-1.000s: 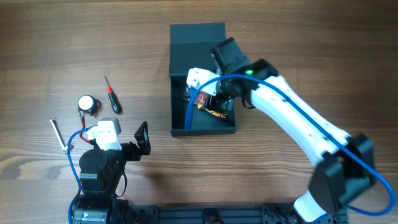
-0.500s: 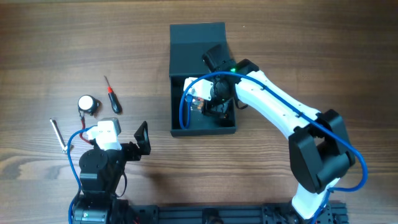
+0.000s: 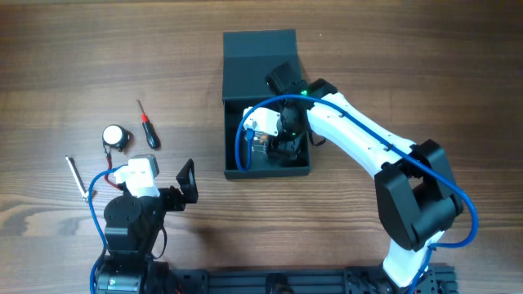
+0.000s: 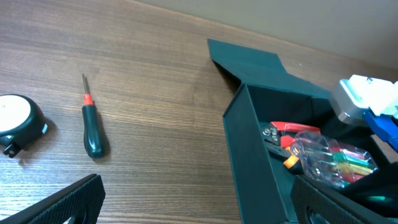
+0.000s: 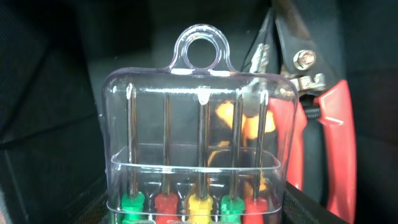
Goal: Pack container
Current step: 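Carry the screwdriver case into the green box and release it, then withdraw the right gripper from the box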
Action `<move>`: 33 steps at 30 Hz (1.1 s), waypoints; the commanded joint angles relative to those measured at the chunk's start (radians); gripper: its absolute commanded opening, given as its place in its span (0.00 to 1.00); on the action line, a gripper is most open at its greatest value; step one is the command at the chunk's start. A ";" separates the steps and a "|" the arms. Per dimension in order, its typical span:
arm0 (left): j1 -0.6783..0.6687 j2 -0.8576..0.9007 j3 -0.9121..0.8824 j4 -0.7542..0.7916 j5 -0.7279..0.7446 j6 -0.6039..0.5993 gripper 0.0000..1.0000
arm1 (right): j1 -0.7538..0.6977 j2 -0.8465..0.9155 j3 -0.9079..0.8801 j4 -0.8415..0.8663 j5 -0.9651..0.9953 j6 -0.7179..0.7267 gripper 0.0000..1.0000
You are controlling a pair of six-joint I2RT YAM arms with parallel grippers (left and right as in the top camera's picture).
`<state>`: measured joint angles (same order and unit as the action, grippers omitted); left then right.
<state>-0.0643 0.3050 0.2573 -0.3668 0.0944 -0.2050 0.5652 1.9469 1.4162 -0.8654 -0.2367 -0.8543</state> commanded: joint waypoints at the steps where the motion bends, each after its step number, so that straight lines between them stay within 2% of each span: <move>1: 0.005 0.002 0.021 0.002 -0.006 -0.013 1.00 | 0.000 0.010 -0.005 -0.011 -0.041 -0.013 0.04; 7: 0.005 0.002 0.021 0.002 -0.006 -0.013 1.00 | 0.000 0.011 -0.014 -0.011 -0.060 -0.007 0.06; 8: 0.005 0.002 0.021 0.002 -0.006 -0.013 1.00 | 0.000 0.011 -0.014 -0.011 -0.060 -0.006 0.13; 9: 0.005 0.002 0.021 0.002 -0.006 -0.013 1.00 | 0.000 0.011 -0.014 -0.011 -0.060 -0.005 0.33; 10: 0.005 0.002 0.021 0.002 -0.006 -0.013 1.00 | 0.000 0.011 -0.014 -0.009 -0.060 0.005 0.48; 12: 0.005 0.002 0.021 0.002 -0.006 -0.013 1.00 | 0.000 0.011 -0.014 -0.007 -0.057 0.025 0.59; 15: 0.005 0.002 0.021 0.002 -0.006 -0.013 1.00 | 0.000 0.010 -0.014 -0.007 -0.057 0.046 0.81; 19: 0.005 0.002 0.021 0.002 -0.006 -0.013 1.00 | 0.000 0.010 -0.014 -0.003 -0.056 0.047 0.94; 27: 0.005 0.002 0.021 0.003 -0.006 -0.013 1.00 | 0.000 0.006 0.007 0.007 -0.034 0.100 1.00; 33: 0.005 0.002 0.026 0.010 -0.007 -0.022 1.00 | -0.003 -0.010 0.218 -0.047 0.006 0.238 1.00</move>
<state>-0.0643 0.3050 0.2573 -0.3653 0.0944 -0.2047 0.5652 1.9472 1.4868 -0.8986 -0.2607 -0.7258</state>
